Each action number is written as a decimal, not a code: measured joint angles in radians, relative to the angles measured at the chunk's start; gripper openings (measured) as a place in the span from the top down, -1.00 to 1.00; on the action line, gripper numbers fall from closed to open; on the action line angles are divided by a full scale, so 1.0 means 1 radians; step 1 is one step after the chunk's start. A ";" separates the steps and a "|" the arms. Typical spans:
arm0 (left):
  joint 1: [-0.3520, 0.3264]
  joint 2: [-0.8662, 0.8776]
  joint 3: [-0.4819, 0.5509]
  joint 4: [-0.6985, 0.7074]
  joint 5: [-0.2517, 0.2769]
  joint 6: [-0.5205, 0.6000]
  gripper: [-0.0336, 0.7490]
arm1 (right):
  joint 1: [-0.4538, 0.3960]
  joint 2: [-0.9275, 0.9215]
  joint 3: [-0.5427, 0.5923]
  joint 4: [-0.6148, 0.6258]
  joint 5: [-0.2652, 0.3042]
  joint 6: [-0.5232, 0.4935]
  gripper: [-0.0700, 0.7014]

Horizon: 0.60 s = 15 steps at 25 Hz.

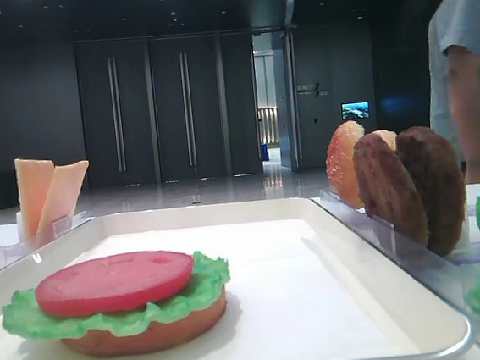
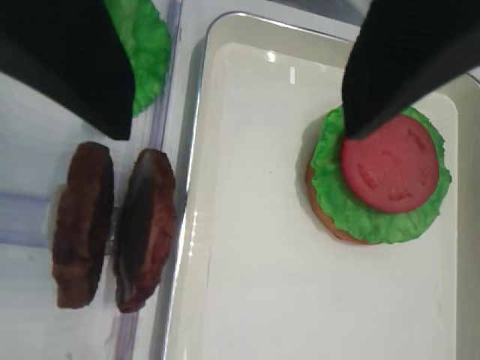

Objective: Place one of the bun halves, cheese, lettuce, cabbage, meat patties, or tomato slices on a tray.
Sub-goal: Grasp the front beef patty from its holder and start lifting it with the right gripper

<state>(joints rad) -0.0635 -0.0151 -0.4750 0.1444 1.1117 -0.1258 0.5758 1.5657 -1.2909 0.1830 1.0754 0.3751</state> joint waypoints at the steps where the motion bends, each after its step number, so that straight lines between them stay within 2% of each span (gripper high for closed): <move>1: 0.000 0.000 0.000 0.000 0.000 0.000 -0.85 | 0.005 0.008 -0.003 -0.005 -0.004 0.005 -0.58; 15: 0.000 0.000 0.000 0.000 0.000 0.000 -0.85 | 0.012 0.114 -0.003 -0.038 -0.050 0.028 -0.58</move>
<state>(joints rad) -0.0635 -0.0151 -0.4750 0.1444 1.1117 -0.1258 0.5880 1.6796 -1.2941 0.1448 1.0257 0.4028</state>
